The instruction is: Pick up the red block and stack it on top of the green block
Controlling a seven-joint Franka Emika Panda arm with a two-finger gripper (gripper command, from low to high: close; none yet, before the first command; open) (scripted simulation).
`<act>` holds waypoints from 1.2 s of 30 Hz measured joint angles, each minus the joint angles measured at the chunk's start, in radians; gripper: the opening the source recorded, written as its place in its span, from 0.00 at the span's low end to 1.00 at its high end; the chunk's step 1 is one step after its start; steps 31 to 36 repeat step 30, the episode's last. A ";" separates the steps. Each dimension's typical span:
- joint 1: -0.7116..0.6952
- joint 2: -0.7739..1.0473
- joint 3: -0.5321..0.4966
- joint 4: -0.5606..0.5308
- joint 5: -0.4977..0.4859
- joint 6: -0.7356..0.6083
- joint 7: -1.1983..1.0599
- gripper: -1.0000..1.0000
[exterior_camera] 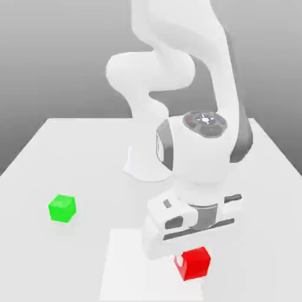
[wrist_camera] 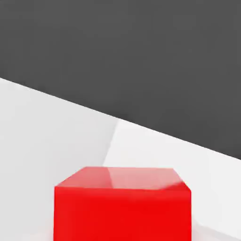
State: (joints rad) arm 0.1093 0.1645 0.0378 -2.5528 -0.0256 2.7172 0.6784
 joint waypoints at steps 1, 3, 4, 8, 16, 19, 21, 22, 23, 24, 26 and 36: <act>-0.016 -0.023 -0.024 -0.017 -0.001 -0.006 0.032 0.00; -0.063 -0.068 -0.074 -0.053 -0.009 -0.014 0.108 0.00; -0.102 -0.090 -0.100 -0.072 -0.015 -0.016 0.149 0.00; -0.250 -0.175 -0.169 -0.148 -0.050 -0.024 0.322 0.00; -0.502 -0.346 -0.275 -0.300 -0.116 -0.040 0.670 0.00; -0.610 -0.409 -0.313 -0.357 -0.137 -0.045 0.796 0.00; -0.641 -0.398 -0.330 -0.376 -0.131 -0.015 0.832 0.00; -0.640 -0.373 -0.337 -0.378 -0.120 0.012 0.832 0.00; -0.635 -0.342 -0.342 -0.379 -0.106 0.043 0.825 0.00; -0.627 -0.309 -0.347 -0.379 -0.088 0.076 0.815 0.00; -0.612 -0.238 -0.351 -0.377 -0.037 0.144 0.781 0.00; -0.588 -0.167 -0.346 -0.375 0.034 0.210 0.733 1.00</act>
